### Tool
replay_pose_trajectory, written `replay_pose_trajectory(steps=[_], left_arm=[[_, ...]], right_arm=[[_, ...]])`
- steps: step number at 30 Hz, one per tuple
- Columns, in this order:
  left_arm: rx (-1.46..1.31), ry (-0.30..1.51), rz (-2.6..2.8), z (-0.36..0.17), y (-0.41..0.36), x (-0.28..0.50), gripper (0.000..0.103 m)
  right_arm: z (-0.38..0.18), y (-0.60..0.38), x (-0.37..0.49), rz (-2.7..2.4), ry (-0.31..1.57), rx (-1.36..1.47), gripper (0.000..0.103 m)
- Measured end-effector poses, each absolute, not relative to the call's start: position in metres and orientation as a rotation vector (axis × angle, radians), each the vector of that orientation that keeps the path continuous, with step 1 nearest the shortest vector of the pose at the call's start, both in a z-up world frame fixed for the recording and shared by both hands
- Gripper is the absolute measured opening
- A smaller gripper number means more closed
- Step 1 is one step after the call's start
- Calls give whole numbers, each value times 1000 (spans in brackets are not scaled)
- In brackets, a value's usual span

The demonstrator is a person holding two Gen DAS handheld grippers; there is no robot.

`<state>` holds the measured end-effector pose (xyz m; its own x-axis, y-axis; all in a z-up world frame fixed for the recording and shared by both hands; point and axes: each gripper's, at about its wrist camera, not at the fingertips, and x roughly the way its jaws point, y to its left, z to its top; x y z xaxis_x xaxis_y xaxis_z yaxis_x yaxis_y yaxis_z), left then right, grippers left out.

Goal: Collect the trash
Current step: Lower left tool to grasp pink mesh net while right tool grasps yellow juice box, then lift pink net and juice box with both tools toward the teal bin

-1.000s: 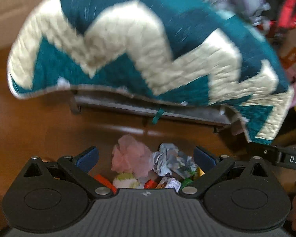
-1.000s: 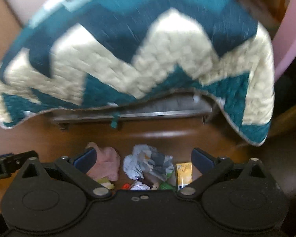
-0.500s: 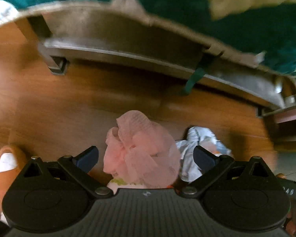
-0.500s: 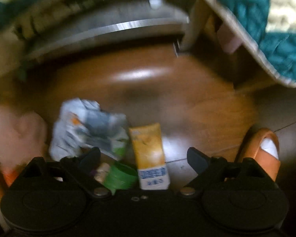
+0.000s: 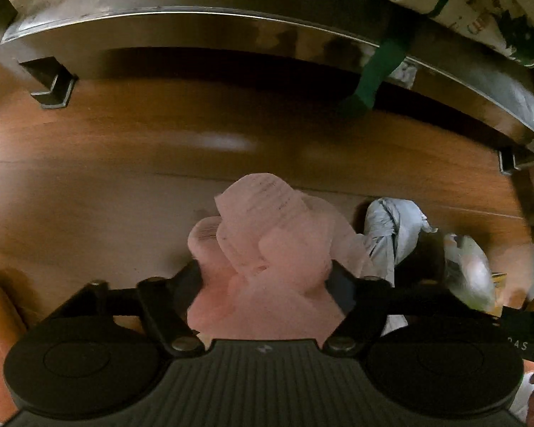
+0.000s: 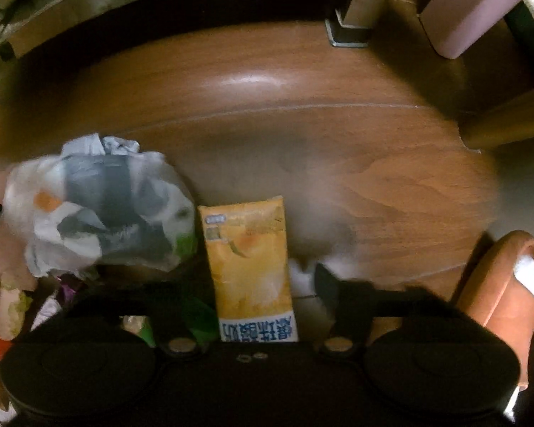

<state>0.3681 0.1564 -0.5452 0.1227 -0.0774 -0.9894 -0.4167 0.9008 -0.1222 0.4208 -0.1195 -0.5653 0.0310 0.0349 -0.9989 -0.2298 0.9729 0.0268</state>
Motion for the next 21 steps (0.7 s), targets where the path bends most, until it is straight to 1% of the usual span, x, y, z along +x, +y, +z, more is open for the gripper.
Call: replay_pose_trajectory(steps=[1, 3, 5, 7, 8, 12, 14, 18, 21], left_arm=[[-414, 1439, 259, -545, 156, 368, 60], [-420, 1429, 261, -542, 156, 368, 43], [-431, 1418, 259, -538, 157, 367, 34], [-434, 1408, 269, -534, 155, 366, 29], [-436, 1405, 269, -530, 155, 365, 24], [-431, 1394, 268, -511, 152, 359, 19], [-416, 1388, 267, -495, 148, 354, 19], [-411, 1329, 233, -453, 143, 341, 19], [-380, 1277, 205, -413, 137, 331, 19]], right_arm=[[-563, -120, 420, 203, 1523, -150, 40], [-556, -120, 419, 185, 1509, -154, 40], [-549, -117, 415, 175, 1492, -165, 40], [-537, -116, 412, 169, 1465, -177, 40], [-531, -116, 410, 167, 1462, -179, 40], [-494, -115, 402, 152, 1423, -201, 40], [-473, -121, 396, 160, 1395, -198, 40], [-427, -125, 395, 182, 1328, -196, 40], [-379, -125, 384, 205, 1265, -174, 40]])
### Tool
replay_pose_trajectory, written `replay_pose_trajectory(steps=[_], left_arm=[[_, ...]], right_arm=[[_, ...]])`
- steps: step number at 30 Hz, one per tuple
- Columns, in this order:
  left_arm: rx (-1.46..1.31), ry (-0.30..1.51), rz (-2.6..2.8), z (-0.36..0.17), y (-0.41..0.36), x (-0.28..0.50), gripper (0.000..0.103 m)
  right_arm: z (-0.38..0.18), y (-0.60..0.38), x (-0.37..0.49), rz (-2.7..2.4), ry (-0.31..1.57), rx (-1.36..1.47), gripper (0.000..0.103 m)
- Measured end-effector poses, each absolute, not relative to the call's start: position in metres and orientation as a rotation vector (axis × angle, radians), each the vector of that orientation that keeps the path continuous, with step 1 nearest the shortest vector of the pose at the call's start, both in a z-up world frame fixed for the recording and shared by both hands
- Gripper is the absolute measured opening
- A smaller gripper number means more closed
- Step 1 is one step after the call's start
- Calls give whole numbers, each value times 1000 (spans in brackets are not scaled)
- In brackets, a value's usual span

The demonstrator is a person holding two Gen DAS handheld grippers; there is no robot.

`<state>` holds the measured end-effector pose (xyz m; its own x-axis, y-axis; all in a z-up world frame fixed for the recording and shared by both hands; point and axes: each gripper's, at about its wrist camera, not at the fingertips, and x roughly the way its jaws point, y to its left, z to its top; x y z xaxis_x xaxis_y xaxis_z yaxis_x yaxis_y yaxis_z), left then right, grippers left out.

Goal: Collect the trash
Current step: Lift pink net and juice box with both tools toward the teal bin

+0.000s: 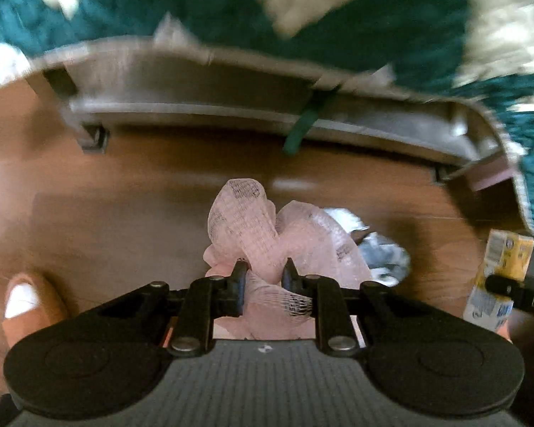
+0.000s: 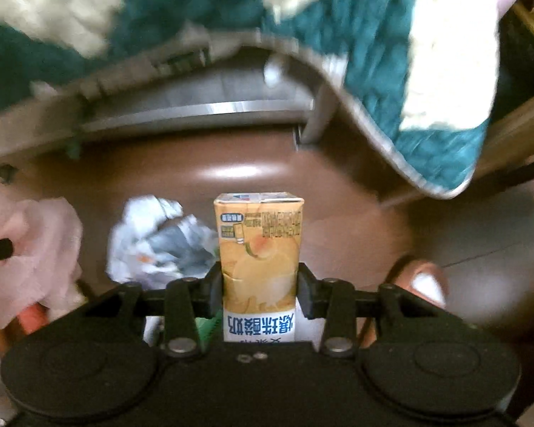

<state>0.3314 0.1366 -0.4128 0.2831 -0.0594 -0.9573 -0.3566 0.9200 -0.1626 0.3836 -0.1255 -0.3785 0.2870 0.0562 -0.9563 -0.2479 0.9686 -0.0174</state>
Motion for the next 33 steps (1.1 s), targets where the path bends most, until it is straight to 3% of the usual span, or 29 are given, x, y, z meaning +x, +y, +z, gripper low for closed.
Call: replay_pose_trajectory(steps=[17, 33], left_arm=[[-214, 780, -52, -96, 75, 258, 19], [-136, 502, -245, 80, -18, 220, 19]], right_arm=[[-65, -168, 260, 288, 843, -39, 40], [107, -255, 192, 243, 604, -9, 39]])
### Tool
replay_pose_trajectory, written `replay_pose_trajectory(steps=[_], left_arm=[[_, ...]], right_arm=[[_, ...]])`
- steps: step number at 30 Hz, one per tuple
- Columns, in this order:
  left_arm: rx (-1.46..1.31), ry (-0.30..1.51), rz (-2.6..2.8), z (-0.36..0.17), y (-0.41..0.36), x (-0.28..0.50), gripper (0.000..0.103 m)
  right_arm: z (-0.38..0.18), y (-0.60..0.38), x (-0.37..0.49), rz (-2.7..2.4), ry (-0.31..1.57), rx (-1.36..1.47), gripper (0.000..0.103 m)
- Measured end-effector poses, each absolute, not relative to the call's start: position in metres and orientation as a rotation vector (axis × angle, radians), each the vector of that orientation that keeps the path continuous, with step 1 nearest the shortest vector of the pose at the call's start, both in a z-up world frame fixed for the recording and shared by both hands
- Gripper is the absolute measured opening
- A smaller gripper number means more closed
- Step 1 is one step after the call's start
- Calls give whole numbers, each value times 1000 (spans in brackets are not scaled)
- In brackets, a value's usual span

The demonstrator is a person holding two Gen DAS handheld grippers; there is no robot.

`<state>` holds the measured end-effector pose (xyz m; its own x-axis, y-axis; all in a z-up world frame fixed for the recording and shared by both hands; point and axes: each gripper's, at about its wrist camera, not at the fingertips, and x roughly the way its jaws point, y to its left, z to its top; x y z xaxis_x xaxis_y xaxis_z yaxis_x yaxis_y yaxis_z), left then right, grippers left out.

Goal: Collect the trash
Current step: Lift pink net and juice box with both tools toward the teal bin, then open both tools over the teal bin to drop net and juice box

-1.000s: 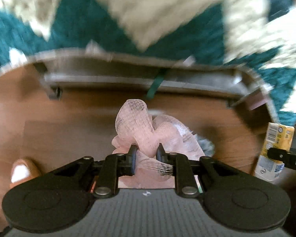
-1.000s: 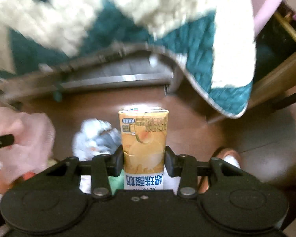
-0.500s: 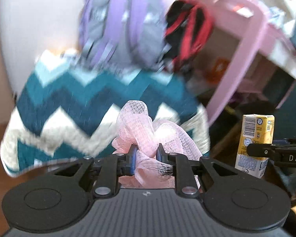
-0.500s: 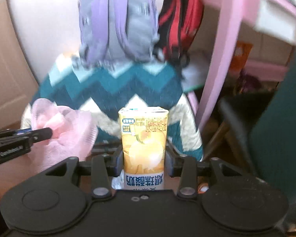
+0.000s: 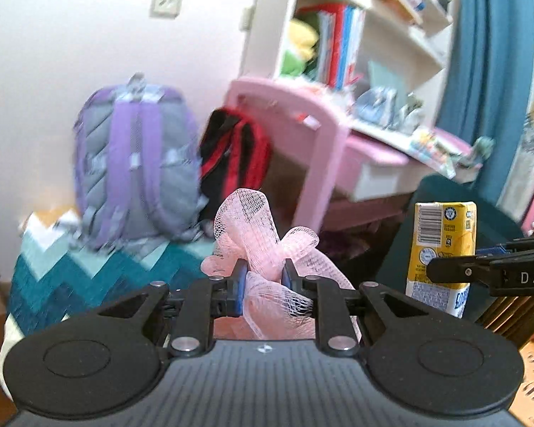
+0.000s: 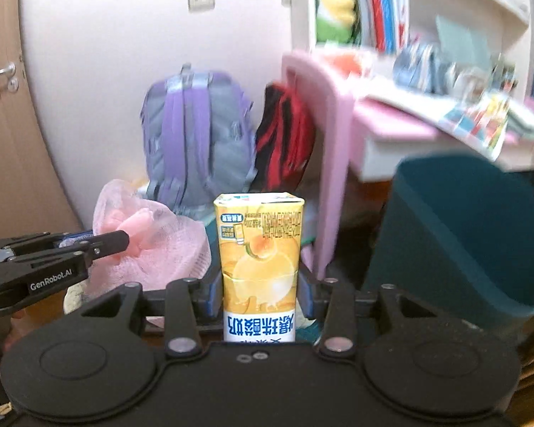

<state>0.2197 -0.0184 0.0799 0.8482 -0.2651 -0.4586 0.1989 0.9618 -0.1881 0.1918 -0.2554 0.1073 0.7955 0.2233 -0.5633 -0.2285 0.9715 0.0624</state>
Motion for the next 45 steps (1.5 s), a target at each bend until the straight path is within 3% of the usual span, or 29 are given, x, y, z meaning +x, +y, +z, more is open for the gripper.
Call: replay_pose_trajectory(steps=[10, 17, 28, 37, 43, 45], left_arm=[[-109, 380, -390, 182, -97, 245, 18], [-50, 386, -517, 211, -181, 280, 18], [89, 582, -592, 159, -305, 341, 18], [163, 765, -606, 110, -342, 367, 18], [166, 854, -575, 92, -345, 380, 18], [160, 862, -568, 90, -344, 382, 23]], right_arm=[[178, -355, 214, 56, 514, -9, 39], [165, -419, 239, -64, 571, 1, 39], [108, -460, 278, -77, 756, -42, 39], [83, -476, 300, -68, 906, -50, 40], [80, -478, 304, -61, 939, -47, 53], [82, -478, 304, -63, 929, -48, 59]])
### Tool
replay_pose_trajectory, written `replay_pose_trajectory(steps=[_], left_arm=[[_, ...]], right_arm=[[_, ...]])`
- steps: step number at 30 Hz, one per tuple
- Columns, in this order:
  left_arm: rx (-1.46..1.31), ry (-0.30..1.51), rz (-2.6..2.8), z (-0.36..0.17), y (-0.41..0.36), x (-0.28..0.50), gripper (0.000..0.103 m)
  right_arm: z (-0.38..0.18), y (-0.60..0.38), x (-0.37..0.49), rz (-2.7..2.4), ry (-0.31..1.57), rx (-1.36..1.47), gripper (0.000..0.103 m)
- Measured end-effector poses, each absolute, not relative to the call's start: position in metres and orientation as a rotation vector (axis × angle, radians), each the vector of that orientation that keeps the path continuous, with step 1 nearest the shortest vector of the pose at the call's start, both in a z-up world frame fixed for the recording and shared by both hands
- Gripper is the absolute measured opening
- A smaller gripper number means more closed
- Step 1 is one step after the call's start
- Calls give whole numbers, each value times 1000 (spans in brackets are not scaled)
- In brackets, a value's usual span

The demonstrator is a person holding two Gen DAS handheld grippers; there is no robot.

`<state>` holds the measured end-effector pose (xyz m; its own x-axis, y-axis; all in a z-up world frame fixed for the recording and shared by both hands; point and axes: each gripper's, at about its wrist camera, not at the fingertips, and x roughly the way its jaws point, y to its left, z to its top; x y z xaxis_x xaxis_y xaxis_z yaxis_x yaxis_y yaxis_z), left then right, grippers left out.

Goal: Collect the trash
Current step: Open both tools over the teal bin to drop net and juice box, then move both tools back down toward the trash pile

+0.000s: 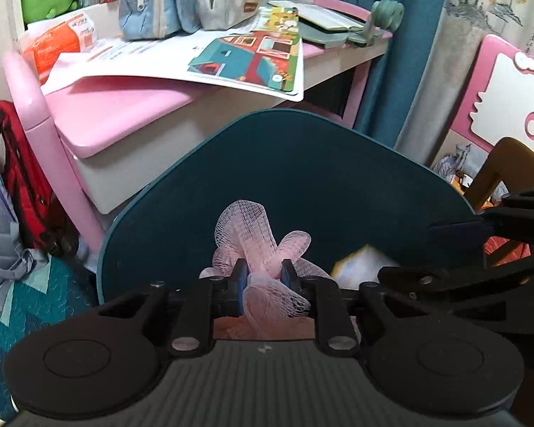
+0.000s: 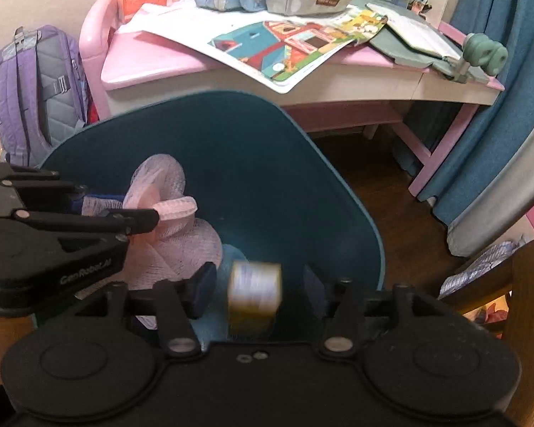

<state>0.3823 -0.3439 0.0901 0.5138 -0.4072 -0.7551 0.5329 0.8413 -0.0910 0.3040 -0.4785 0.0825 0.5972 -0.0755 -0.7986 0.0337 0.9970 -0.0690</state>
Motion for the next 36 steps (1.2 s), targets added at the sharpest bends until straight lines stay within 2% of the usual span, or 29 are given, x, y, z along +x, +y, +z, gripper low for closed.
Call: replay_pose_trajectory(steps=[7, 12, 18, 21, 25, 27, 36], left_arm=[[138, 860, -577, 92, -336, 378, 33], [120, 804, -565, 107, -322, 365, 61], [66, 743, -575, 133, -287, 342, 63], [54, 700, -549, 145, -264, 327, 73], [40, 660, -515, 157, -227, 308, 73], [33, 646, -492, 160, -207, 300, 79], [-31, 624, -366, 148, -105, 265, 86]], right_arm=[[93, -475, 296, -62, 908, -41, 61], [106, -469, 280, -60, 877, -37, 62], [129, -450, 254, -26, 820, -46, 64], [139, -435, 243, 9, 792, -50, 66], [149, -409, 230, 69, 764, -63, 68], [152, -394, 225, 103, 753, -72, 71], [129, -309, 225, 298, 772, -98, 82]])
